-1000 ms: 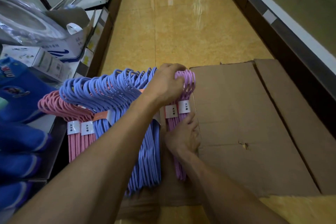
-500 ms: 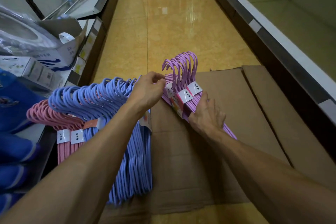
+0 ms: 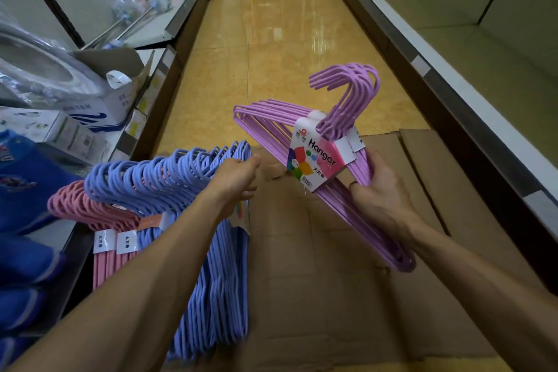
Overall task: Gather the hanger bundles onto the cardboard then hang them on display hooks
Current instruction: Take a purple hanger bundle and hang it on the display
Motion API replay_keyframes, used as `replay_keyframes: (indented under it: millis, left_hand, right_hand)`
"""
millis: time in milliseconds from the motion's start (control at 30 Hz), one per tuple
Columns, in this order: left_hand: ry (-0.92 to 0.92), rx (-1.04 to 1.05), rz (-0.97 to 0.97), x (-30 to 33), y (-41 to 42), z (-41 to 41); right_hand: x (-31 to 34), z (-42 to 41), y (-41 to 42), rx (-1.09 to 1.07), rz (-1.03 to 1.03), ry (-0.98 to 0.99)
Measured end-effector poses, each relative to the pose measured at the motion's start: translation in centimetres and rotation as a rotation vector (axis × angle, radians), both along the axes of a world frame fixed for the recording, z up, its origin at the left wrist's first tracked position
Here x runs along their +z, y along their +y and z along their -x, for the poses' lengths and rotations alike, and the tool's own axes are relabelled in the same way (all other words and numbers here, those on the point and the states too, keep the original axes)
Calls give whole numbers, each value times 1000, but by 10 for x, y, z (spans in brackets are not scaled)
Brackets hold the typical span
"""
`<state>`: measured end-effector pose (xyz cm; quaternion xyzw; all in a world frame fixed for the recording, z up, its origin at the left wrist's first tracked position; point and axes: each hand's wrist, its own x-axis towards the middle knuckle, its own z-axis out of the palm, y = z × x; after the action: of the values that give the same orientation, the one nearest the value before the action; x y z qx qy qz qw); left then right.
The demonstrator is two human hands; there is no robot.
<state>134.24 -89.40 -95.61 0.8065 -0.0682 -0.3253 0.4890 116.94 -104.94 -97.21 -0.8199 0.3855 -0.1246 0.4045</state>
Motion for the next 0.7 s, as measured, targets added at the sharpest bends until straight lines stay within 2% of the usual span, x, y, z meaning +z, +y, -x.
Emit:
replay_keyframes:
  millis: [133, 300, 367, 467, 567, 700]
  left_hand:
    - [217, 126, 187, -3, -6, -2]
    - [460, 279, 673, 10, -23, -3]
    - [529, 357, 804, 15, -29, -4]
    - [598, 472, 894, 18, -35, -1]
    - [618, 563, 901, 20, -35, 4]
    - [580, 578, 924, 22, -34, 9]
  right_hand:
    - [8, 14, -9, 60, -53, -101]
    - [14, 28, -10, 128, -133, -163]
    - [15, 30, -9, 147, -146, -182]
    - [12, 28, -8, 173, -130, -183]
    - [15, 24, -7, 188, -67, -158]
    - [14, 15, -11, 184, -33, -147]
